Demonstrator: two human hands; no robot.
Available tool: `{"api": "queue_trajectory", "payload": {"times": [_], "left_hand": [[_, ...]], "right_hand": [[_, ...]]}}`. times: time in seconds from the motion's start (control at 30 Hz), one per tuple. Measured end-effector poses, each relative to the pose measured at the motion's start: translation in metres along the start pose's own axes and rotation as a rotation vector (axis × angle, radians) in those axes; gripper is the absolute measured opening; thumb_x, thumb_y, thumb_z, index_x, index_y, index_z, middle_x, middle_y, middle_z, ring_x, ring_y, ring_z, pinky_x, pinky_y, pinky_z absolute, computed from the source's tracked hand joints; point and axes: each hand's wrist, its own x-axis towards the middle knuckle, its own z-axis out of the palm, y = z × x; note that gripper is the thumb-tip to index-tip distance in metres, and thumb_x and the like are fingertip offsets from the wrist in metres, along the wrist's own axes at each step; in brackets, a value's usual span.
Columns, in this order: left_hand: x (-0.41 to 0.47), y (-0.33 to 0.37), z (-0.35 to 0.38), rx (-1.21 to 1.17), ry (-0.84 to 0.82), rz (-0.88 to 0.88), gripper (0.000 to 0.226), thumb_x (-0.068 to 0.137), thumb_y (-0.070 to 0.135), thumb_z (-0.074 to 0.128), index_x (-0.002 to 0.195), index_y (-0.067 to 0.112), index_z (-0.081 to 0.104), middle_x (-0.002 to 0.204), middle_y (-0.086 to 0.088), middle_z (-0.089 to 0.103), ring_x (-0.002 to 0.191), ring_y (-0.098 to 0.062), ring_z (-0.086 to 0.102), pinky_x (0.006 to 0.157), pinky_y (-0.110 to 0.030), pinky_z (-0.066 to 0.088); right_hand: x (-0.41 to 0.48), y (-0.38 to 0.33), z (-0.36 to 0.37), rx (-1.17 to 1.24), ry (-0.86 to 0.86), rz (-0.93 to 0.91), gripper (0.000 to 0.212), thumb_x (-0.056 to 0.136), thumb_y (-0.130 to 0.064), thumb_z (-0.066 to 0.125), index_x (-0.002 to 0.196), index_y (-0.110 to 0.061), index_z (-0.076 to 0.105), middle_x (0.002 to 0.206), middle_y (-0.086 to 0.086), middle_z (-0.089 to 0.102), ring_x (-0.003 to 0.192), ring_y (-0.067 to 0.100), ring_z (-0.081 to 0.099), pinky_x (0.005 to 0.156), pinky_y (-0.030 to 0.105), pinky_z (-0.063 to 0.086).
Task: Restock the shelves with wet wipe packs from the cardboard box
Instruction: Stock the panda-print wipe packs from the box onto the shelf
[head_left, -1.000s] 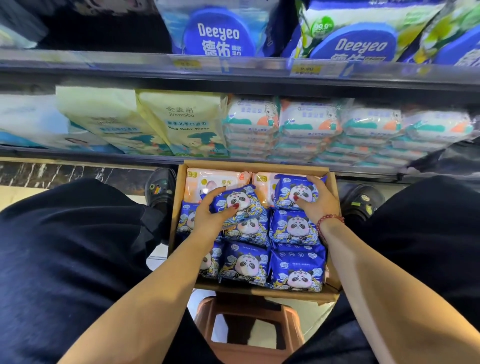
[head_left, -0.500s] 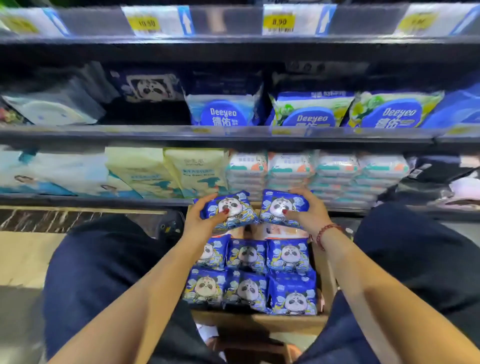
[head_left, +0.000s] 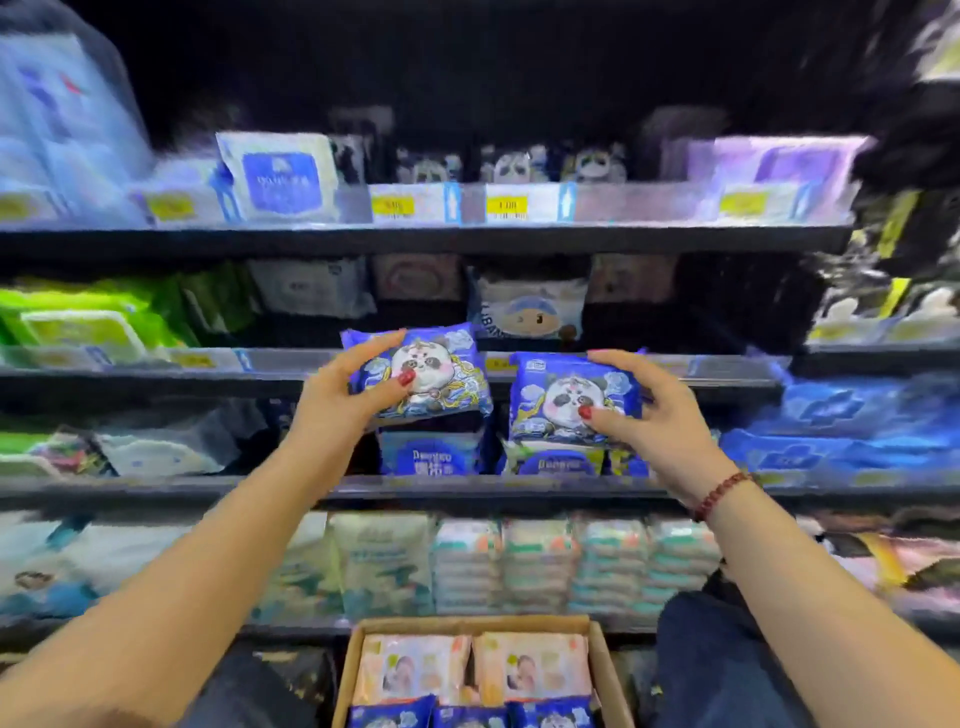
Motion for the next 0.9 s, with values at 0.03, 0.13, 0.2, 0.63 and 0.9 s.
{"api": "queue_trajectory", "payload": {"times": [0.03,0.13,0.2,0.63,0.9], "left_hand": [[0.006,0.017,0.002,0.011,-0.016,0.048,0.041,0.08,0.001,0.07,0.106,0.032,0.071,0.117,-0.005,0.069,0.104,-0.019,0.067,0.084,-0.03,0.055],[0.019,0.065,0.003,0.045,-0.046,0.185,0.04,0.076,0.008,0.073,0.1,0.04,0.074,0.118,0.0,0.069,0.102,-0.013,0.068,0.078,-0.019,0.054],[0.026,0.091,0.0,0.042,-0.064,0.236,0.038,0.071,0.014,0.074,0.098,0.042,0.074,0.118,0.001,0.069,0.104,-0.015,0.068,0.08,-0.021,0.055],[0.107,0.146,-0.002,0.142,-0.001,0.352,0.035,0.08,0.011,0.073,0.106,0.035,0.07,0.115,0.006,0.068,0.1,-0.009,0.068,0.081,-0.025,0.057],[0.166,0.136,0.018,0.164,0.009,0.364,0.034,0.082,0.013,0.073,0.102,0.041,0.069,0.108,0.015,0.066,0.092,0.001,0.068,0.074,-0.023,0.058]], "right_hand": [[0.008,-0.014,-0.003,0.006,0.0,-0.026,0.049,0.074,0.004,0.074,0.113,-0.024,0.064,0.112,0.0,0.065,0.091,0.011,0.065,0.077,0.023,0.055],[0.029,-0.056,-0.011,0.041,0.011,-0.103,0.05,0.074,0.006,0.073,0.111,-0.026,0.063,0.105,0.001,0.066,0.084,0.008,0.065,0.074,0.021,0.055],[0.045,-0.079,-0.015,0.04,0.016,-0.161,0.051,0.074,0.005,0.074,0.112,-0.027,0.063,0.108,0.001,0.066,0.086,0.007,0.067,0.073,0.02,0.055],[0.148,-0.148,-0.017,-0.028,0.08,-0.25,0.054,0.071,0.003,0.078,0.116,-0.023,0.064,0.113,0.006,0.067,0.097,0.018,0.067,0.077,0.025,0.058],[0.225,-0.138,-0.043,-0.233,0.161,-0.169,0.054,0.068,-0.002,0.08,0.113,-0.028,0.065,0.113,0.007,0.064,0.095,0.02,0.065,0.088,0.035,0.055]]}}
